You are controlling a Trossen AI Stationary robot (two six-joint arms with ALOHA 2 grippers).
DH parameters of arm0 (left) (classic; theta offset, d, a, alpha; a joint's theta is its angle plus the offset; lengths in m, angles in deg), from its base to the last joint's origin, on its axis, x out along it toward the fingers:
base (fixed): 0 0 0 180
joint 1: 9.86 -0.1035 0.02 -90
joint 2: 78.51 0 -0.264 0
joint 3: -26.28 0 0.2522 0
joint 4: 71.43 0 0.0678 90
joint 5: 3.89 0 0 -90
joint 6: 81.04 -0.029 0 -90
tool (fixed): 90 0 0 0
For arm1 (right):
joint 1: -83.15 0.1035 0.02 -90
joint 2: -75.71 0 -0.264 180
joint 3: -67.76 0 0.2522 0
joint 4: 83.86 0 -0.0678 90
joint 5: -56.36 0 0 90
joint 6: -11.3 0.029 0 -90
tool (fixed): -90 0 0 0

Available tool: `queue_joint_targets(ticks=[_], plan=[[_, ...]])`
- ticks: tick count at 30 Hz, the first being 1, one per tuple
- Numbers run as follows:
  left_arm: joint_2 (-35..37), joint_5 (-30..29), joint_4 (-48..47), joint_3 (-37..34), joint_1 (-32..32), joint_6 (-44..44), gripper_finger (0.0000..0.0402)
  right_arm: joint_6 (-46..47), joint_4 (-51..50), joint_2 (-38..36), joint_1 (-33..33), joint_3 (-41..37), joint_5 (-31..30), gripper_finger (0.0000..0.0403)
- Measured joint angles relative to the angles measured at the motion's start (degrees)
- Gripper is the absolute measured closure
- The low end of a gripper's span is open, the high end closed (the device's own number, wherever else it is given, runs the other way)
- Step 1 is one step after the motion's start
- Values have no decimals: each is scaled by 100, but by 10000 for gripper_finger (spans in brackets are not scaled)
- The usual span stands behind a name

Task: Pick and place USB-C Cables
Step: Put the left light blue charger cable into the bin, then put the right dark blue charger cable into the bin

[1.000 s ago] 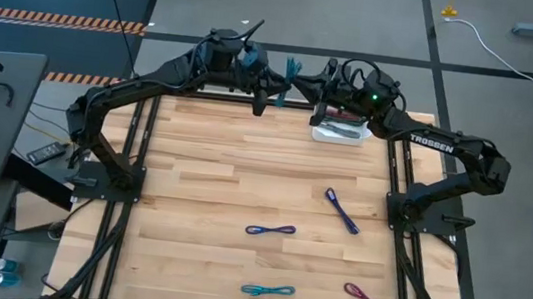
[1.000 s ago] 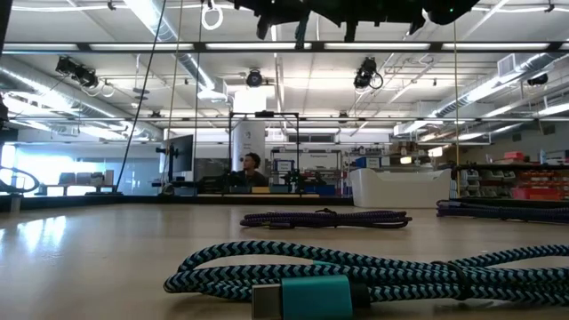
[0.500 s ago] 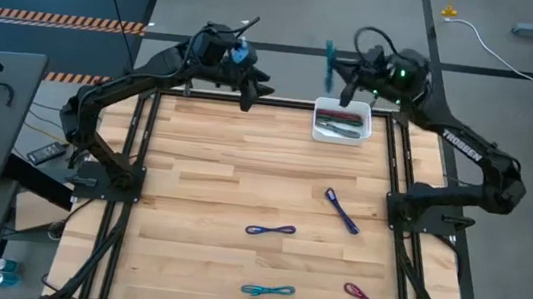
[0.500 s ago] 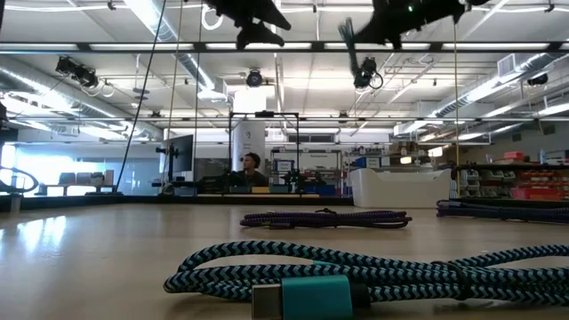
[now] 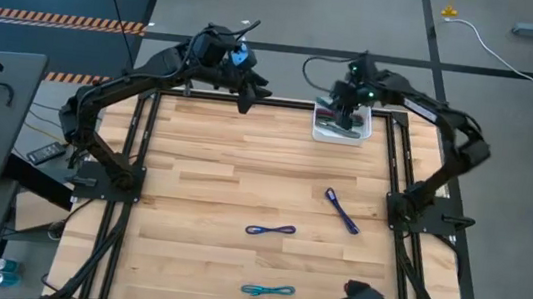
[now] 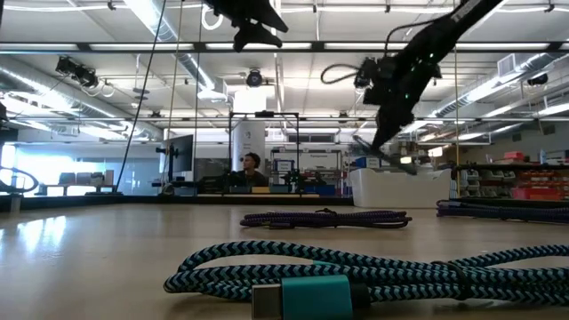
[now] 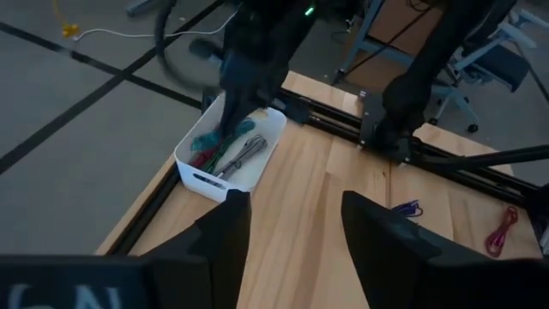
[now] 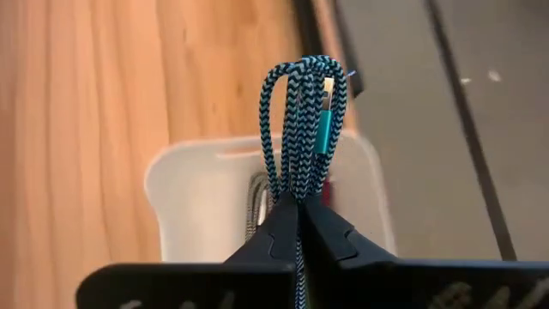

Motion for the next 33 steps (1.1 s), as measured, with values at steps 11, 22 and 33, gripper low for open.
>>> queue_joint_targets(ticks=[11, 22, 33], plan=[[0, 0, 7, 0, 6, 343, 229, -812, -123, 1130, -23, 0, -912, 391], [0, 0, 11, 0, 105, 350, 230, -830, -191, 1357, -7, 1, -1187, 311], [254, 2, -641, 0, 100, 257, 230, 2057, -1189, -564, 397, 2, -847, 247]])
